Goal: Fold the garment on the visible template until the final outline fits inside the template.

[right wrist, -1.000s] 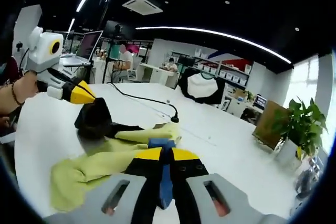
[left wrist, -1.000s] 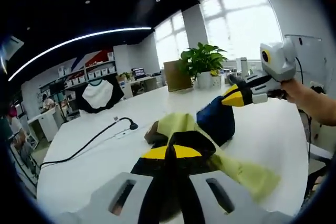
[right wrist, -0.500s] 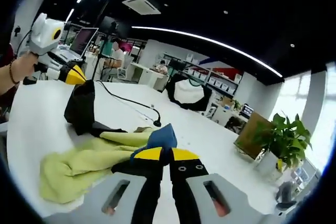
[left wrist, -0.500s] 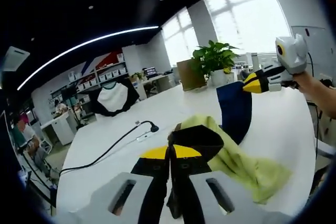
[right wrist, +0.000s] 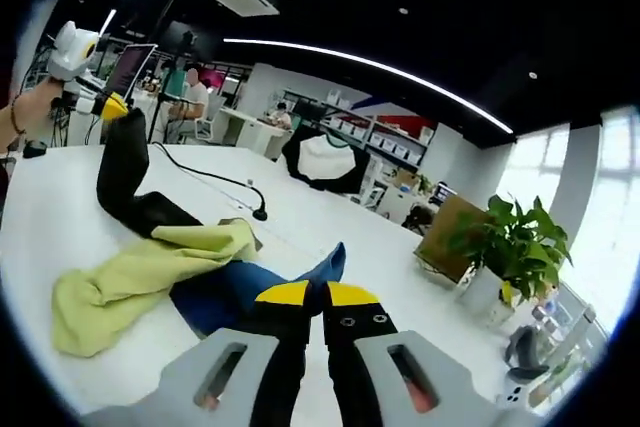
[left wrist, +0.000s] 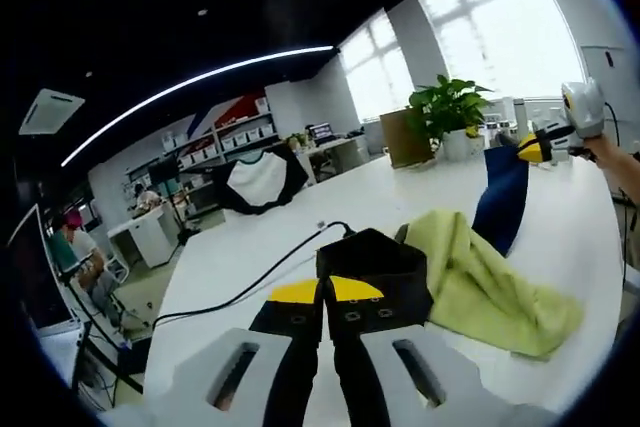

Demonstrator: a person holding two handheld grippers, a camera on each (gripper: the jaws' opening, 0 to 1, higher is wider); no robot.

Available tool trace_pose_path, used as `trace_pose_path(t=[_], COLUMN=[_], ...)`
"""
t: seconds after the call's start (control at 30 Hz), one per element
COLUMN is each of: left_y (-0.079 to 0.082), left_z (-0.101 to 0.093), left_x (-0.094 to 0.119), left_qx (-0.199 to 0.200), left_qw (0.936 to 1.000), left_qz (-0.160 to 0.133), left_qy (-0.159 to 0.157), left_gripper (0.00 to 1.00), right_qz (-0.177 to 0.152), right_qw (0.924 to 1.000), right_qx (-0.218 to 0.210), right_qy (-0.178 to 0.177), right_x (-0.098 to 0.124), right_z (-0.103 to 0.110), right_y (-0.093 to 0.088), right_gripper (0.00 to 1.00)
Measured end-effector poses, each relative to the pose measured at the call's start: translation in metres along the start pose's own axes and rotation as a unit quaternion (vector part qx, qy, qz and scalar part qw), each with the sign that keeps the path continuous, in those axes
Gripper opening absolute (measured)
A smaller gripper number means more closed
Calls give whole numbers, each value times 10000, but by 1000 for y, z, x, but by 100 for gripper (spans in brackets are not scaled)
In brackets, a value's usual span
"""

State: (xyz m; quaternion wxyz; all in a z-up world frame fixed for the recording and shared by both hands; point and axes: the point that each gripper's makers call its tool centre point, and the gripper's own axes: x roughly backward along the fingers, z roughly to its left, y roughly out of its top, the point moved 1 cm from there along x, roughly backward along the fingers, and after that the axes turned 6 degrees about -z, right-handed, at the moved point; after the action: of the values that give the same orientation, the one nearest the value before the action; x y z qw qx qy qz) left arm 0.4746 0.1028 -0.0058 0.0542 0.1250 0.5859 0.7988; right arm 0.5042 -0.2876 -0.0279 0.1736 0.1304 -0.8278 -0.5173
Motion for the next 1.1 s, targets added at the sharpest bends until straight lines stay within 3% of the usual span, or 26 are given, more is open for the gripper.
trace_pose_path(t=[0.3,0.5,0.8,0.9,1.1], left_y=[-40,-78,-127,-138,-166], left_z=[42,64,84,90,102], left_x=[5,16,26,29,32], left_qx=[169,303,540,645,810], left_qw=[9983,9953,9893,9874,9822], left_qz=[365,694,1052,1100,1294], left_qy=[412,611,859,935,1096], left_gripper=[1,1,1,1,1], right_qz=[279,512,828,889,893], right_qw=[9994,9980,9957,9943,9935], right_qx=[58,189,113,378,474], right_qy=[-194,-316,-393,-455,-524], right_x=[1,2,2,2,-1], right_z=[-18,-31,-39,-41,-36], right_y=[-23,-44,-79,-87,-103], right_gripper=[2,2,2,2,2])
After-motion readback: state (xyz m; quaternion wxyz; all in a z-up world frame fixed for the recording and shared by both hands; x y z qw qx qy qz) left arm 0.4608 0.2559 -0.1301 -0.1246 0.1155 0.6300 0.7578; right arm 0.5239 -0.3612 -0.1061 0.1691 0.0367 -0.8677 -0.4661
